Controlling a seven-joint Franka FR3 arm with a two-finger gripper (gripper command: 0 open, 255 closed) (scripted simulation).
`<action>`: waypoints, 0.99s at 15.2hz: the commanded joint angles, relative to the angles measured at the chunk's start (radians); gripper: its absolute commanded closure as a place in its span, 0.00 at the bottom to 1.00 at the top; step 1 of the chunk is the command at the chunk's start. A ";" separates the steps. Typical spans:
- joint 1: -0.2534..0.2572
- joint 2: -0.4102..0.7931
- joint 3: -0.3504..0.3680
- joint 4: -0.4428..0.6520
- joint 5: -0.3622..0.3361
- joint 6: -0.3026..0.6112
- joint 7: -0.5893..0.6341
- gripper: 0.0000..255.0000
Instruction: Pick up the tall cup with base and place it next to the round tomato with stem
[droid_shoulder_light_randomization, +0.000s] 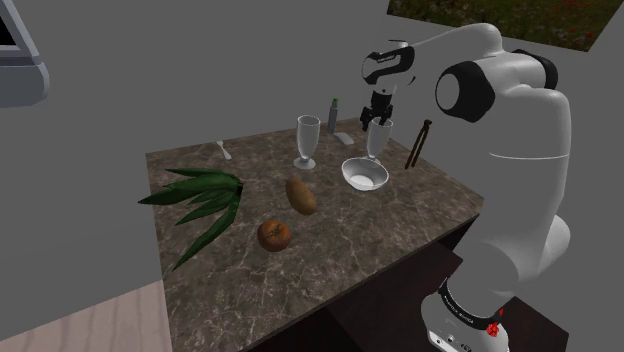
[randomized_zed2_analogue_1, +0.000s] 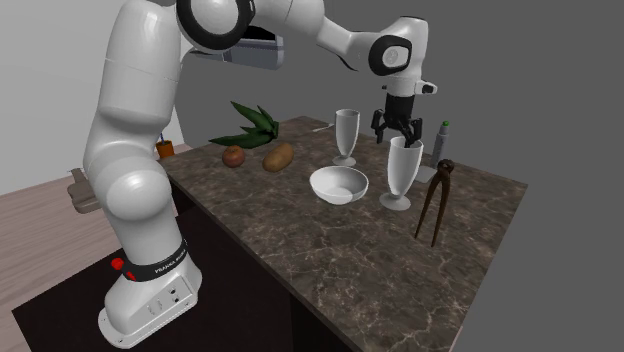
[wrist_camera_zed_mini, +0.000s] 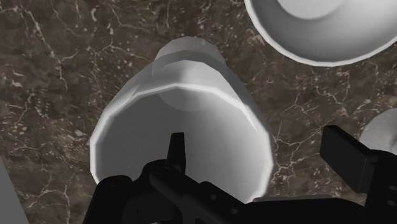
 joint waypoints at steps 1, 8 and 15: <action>0.000 0.001 0.000 0.000 0.000 0.001 -0.001 0.00; 0.000 0.001 0.000 0.000 0.000 0.001 0.000 1.00; 0.000 0.001 0.000 0.000 0.000 0.001 -0.001 1.00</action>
